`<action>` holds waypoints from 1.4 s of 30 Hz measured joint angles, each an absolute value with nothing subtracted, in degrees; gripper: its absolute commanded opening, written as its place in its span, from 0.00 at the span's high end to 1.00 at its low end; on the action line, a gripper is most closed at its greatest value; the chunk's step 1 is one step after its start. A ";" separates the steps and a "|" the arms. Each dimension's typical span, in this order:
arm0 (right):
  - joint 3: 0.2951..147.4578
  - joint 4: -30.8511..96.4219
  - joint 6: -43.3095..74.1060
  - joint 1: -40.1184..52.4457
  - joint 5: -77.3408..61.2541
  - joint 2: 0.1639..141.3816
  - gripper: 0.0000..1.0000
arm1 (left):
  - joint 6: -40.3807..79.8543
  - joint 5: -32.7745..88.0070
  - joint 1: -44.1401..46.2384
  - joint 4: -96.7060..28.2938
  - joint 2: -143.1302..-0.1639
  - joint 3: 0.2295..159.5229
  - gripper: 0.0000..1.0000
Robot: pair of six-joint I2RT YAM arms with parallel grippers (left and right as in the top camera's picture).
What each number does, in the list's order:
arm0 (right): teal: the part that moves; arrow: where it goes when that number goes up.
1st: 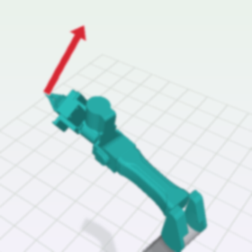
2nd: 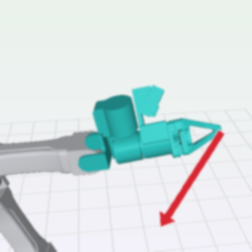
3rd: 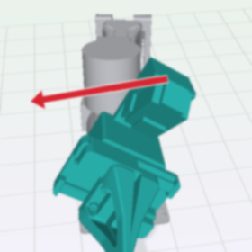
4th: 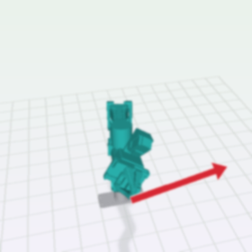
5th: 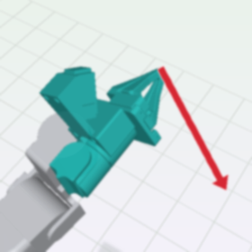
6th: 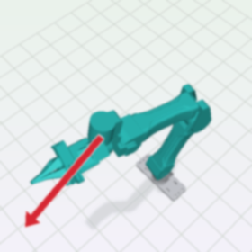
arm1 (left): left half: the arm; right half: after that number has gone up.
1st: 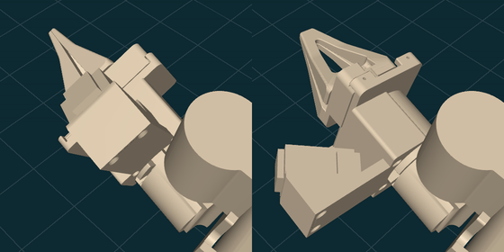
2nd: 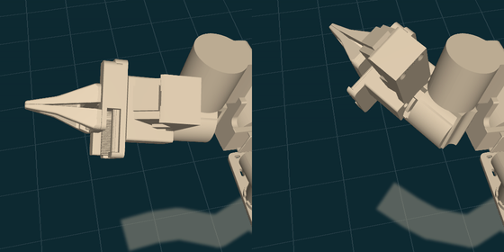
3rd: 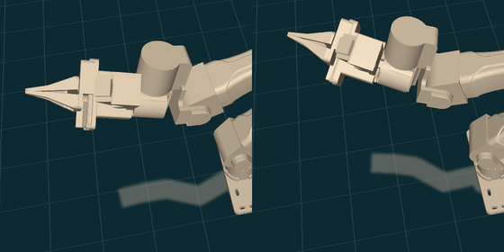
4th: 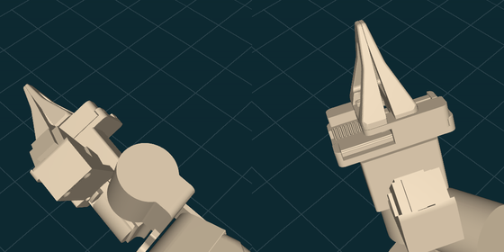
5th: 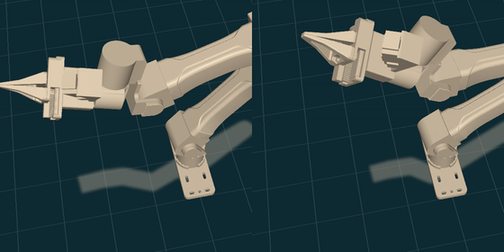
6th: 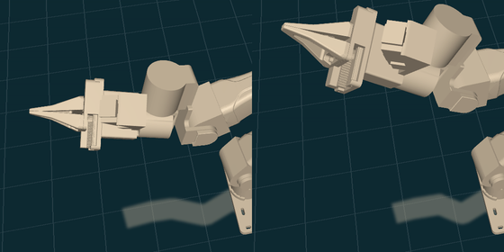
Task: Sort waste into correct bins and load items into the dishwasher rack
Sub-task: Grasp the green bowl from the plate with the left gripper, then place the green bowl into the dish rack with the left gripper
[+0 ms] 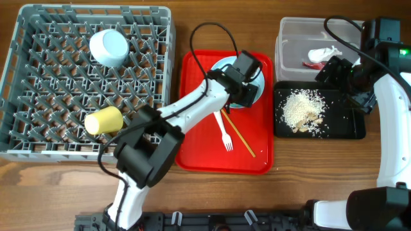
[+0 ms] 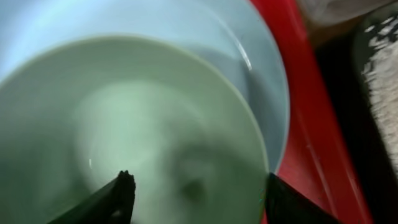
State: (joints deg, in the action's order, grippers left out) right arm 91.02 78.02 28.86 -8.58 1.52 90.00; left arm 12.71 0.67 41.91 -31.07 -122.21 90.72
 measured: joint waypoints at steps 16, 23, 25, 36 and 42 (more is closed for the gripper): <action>91.02 78.85 27.77 -8.58 1.52 90.00 0.00 | 12.05 -4.05 41.76 -32.58 -120.25 90.70 0.96; 91.02 78.85 27.33 -8.56 1.52 90.00 0.00 | 12.16 1.41 31.18 -34.46 -99.59 90.52 0.96; 91.02 78.87 27.18 -8.58 1.50 90.00 0.00 | 12.29 6.90 26.28 -36.10 -95.31 90.56 0.96; 91.02 78.87 27.16 -8.58 1.50 90.00 0.00 | 12.34 51.90 -7.33 -43.13 -99.74 90.83 0.96; 91.02 78.87 27.16 -8.58 1.48 90.00 0.00 | 12.51 66.24 -13.45 -43.42 -110.10 90.83 0.96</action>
State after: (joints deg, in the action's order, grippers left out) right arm 91.02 78.87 27.16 -8.58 1.48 90.00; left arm 12.51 66.24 -13.45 -43.42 -110.10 90.83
